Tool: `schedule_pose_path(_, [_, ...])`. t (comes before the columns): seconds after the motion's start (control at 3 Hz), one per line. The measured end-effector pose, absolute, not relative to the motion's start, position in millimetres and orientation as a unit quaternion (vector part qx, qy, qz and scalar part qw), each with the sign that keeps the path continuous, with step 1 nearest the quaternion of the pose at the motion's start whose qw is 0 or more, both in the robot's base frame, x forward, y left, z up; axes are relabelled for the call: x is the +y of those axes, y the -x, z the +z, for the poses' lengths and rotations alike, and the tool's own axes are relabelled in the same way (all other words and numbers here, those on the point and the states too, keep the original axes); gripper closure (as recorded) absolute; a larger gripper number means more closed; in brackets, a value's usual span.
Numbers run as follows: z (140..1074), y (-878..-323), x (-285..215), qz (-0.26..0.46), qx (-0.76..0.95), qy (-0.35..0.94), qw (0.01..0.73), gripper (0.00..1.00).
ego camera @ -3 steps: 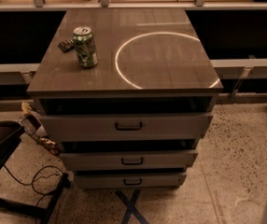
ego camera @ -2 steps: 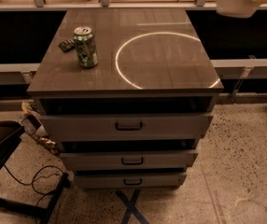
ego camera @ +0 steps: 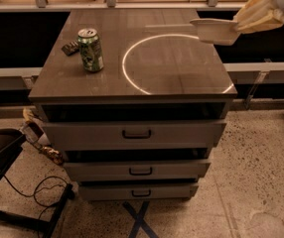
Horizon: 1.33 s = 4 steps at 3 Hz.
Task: Move paper bowl near green can
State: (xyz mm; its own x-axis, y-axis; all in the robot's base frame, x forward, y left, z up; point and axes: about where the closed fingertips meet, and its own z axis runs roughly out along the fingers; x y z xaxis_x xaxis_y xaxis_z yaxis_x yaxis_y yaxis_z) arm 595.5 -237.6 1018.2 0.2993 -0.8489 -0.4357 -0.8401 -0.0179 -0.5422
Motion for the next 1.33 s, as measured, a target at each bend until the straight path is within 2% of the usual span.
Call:
schedule_pose_path(0.33, [1004.2, -589.2, -209.4, 0.03, 0.558, 0.728, 0.397, 1.0])
schedule_pose_path(0.67, [1001.9, -588.2, -202.6, 0.037, 0.551, 0.731, 0.401, 1.0])
schedule_pose_path(1.33, [975.4, -604.3, -184.3, 0.022, 0.524, 0.74, 0.421, 1.0])
